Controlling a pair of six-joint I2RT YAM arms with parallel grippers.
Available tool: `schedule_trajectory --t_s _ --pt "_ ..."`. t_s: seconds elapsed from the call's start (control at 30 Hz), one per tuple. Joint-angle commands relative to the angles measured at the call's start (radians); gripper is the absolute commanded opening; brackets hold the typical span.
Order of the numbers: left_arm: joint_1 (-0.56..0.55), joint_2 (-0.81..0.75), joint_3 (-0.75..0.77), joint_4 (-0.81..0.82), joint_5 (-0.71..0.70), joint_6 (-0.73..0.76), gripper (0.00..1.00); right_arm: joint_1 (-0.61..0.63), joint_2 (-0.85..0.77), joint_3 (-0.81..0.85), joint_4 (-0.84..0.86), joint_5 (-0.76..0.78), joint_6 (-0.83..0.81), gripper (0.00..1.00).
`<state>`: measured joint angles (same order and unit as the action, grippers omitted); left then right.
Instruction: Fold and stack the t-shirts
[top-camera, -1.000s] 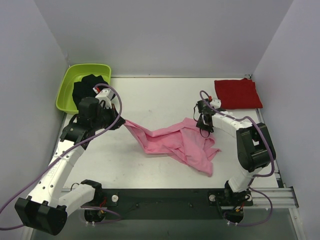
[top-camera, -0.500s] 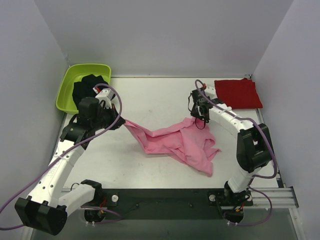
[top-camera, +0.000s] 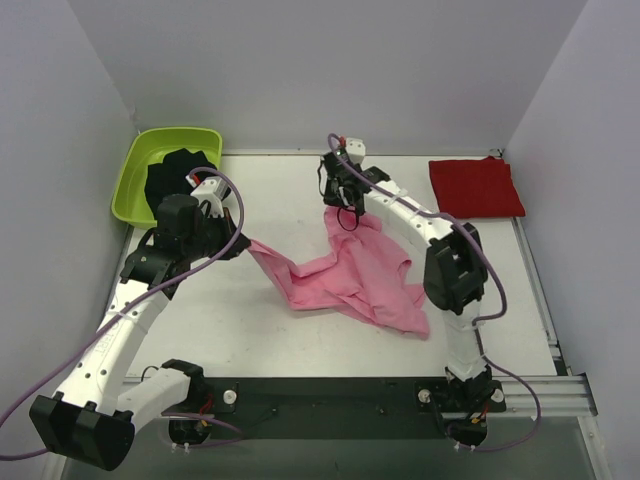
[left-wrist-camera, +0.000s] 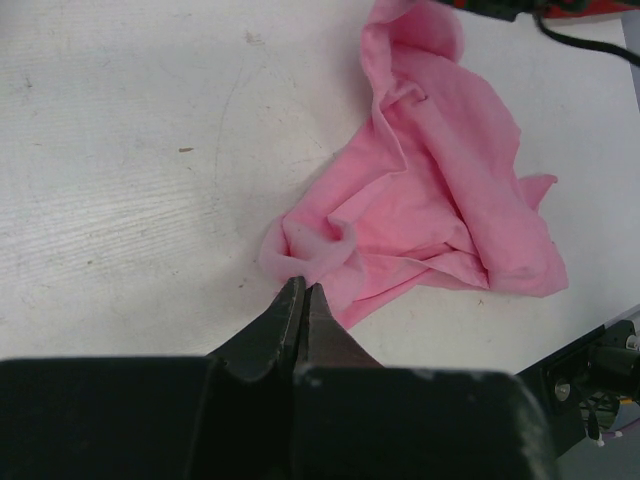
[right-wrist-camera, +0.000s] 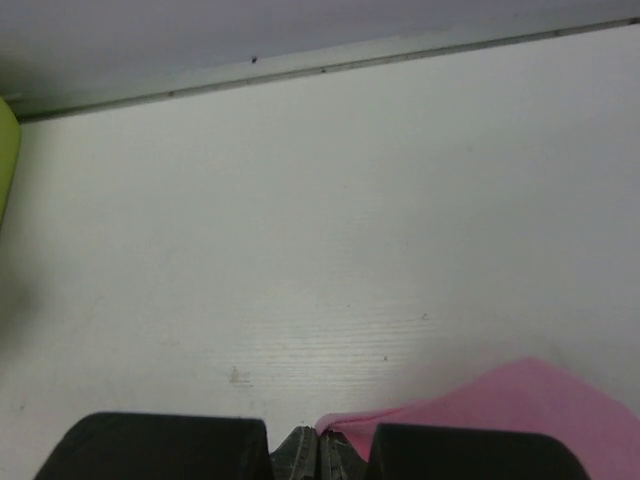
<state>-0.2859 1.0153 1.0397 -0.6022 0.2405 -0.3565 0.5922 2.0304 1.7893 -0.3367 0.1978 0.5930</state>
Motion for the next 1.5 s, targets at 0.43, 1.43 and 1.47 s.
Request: schedule_trajectory --t_s 0.43,1.43,1.47 --pt "0.017 -0.024 -0.018 0.041 0.003 0.011 0.00 0.040 0.134 0.173 -0.141 0.009 -0.128 0.51" --pt "0.021 0.020 -0.067 0.081 0.002 0.002 0.00 -0.229 0.231 0.036 -0.104 -0.061 -0.016 0.50" --pt "0.021 0.020 -0.069 0.081 0.002 0.004 0.00 -0.229 0.235 0.033 -0.098 -0.064 -0.015 0.50"
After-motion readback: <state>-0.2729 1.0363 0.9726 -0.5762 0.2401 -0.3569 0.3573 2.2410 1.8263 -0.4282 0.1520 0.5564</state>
